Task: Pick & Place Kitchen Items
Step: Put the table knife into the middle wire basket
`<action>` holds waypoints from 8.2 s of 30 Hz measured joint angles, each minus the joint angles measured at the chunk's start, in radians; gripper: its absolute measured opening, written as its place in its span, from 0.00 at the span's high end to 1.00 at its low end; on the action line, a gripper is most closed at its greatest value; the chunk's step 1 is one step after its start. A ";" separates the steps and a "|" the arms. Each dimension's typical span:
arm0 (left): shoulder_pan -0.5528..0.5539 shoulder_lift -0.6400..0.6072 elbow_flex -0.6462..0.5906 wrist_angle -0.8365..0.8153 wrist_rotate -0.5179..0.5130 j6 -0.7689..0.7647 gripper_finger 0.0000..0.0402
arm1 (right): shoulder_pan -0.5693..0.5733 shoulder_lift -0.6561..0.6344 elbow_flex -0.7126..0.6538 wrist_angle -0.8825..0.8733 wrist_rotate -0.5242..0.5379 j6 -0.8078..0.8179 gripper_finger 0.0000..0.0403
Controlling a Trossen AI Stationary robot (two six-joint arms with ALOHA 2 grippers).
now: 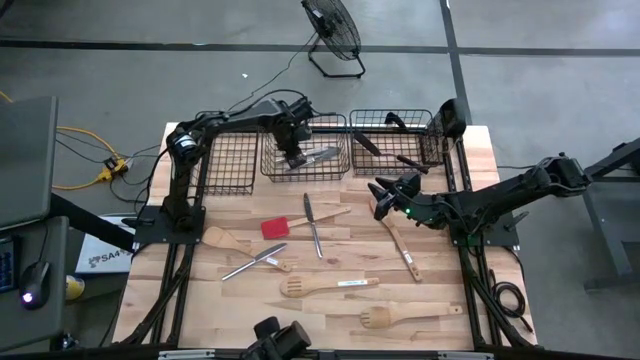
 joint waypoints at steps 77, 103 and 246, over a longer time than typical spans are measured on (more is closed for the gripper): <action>-0.706 -0.346 -0.585 0.678 -0.143 0.835 0.48 | 0.000 -0.092 0.000 -0.026 -0.500 -0.028 0.62; -0.653 -0.094 -0.322 0.374 -0.077 0.965 0.48 | 0.007 -0.394 0.000 -0.247 -0.437 -0.140 0.62; -0.038 0.053 0.003 0.310 -0.083 -0.067 0.92 | 0.006 -0.394 0.000 -0.301 -0.387 -0.087 0.62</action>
